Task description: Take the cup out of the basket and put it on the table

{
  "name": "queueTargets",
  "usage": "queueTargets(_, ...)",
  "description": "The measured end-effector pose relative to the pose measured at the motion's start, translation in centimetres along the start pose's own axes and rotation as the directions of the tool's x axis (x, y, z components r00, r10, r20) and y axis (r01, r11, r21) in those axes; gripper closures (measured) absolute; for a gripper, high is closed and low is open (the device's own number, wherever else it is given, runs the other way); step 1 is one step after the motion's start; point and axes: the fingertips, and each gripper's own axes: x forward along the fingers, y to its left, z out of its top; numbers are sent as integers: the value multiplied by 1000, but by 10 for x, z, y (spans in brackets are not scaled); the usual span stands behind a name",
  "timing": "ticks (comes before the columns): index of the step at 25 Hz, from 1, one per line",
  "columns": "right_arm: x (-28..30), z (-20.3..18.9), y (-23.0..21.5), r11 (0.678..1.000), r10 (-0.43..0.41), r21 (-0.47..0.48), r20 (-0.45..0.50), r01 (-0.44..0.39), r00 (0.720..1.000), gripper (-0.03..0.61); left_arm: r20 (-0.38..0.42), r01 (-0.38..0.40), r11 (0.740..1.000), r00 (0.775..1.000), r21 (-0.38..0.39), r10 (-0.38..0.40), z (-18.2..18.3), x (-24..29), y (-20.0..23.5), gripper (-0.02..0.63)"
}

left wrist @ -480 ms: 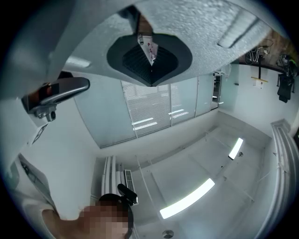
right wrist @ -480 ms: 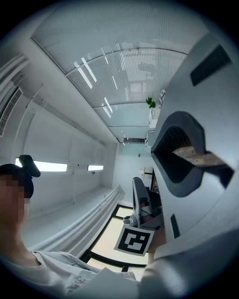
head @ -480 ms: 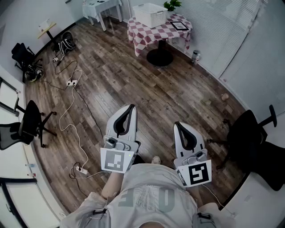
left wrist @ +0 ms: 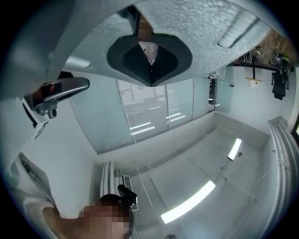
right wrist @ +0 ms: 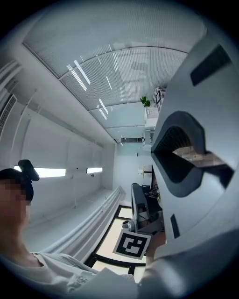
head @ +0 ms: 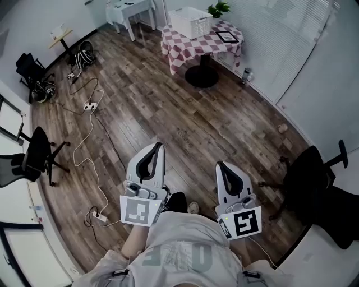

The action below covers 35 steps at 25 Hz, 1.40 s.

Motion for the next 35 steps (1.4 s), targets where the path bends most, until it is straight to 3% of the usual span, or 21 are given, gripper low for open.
queueTargets(5, 21, -9, 2, 997, 54, 54, -12, -53, 998, 569, -34, -34, 999, 999, 17, 34, -10, 7, 18, 611)
queueTargets(10, 44, -9, 0, 997, 66, 42, -6, -66, 998, 569, -12, -32, 998, 999, -49, 31, -29, 22, 37, 611)
queueTargets(14, 77, -5, -31, 997, 12, 71, -15, -11, 1000, 569, 25, 48, 997, 999, -64, -46, -46, 79, 42, 611)
queueTargets(17, 106, -1, -49, 999, 22, 35, -54, -20, 998, 569, 4, 117, 993, 993, -19, -117, -59, 115, 42, 611)
queueTargets(19, 132, 6, -58, 1000, 27, 6, -53, -27, 998, 569, 33, 101, 995, 994, -27, -100, -57, 140, 64, 611)
queueTargets(21, 157, 12, -70, 1000, 26, 5, -50, -25, 998, 569, 108, 70, 993, 992, -94, -59, -48, 167, 90, 611)
queueTargets(23, 182, 15, -82, 1000, 28, 16, -58, -27, 998, 569, 133, 48, 988, 991, -147, -28, -49, 190, 110, 611)
queueTargets(27, 230, 14, -95, 999, 48, -5, -87, -48, 995, 569, 60, -19, 985, 998, -174, 30, -71, 222, 141, 611)
queueTargets(30, 267, 11, -99, 997, 76, -17, -103, -78, 992, 569, 3, -57, 987, 998, -152, 58, -86, 241, 157, 611)
queueTargets(35, 324, 8, -115, 995, 98, 11, -111, -98, 989, 569, -1, -90, 989, 996, -117, 90, -90, 284, 188, 611)
